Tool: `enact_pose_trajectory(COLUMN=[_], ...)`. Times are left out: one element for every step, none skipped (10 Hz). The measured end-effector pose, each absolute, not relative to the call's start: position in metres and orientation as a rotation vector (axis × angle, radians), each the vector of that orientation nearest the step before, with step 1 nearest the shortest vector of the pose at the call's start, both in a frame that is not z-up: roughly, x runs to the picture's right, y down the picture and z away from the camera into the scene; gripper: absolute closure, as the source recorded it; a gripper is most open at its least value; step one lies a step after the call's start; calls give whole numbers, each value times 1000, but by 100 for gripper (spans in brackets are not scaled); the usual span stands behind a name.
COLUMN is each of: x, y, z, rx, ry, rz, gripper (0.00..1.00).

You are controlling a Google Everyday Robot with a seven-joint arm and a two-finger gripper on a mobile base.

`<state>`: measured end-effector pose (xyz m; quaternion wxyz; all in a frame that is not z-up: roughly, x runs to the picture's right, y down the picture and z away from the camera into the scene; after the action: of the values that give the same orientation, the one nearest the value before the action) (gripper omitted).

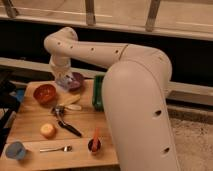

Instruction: Wipe purple bowl with towel

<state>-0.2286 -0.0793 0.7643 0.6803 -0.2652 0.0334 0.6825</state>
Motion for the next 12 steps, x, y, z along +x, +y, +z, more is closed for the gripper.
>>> enact_pose_trajectory(x=[-231, -227, -228, -232, -228, -222, -219, -215, -202, -192, -182, -177], y=[-78, -80, -79, -77, -77, -81, -88, -99, -114, -125, -137, -141], z=[763, 765, 765, 765, 774, 784, 795, 808, 829, 843, 864, 880], rx=[-602, -592, -594, -596, -580, -561, -543, -522, -487, -461, -424, -404], ry=[73, 75, 76, 79, 96, 111, 125, 136, 159, 175, 202, 217], rz=[1531, 1533, 1531, 1531, 1548, 1559, 1567, 1572, 1583, 1591, 1599, 1608], gripper=[100, 100, 100, 100, 100, 100, 100, 100, 100, 100, 100, 100])
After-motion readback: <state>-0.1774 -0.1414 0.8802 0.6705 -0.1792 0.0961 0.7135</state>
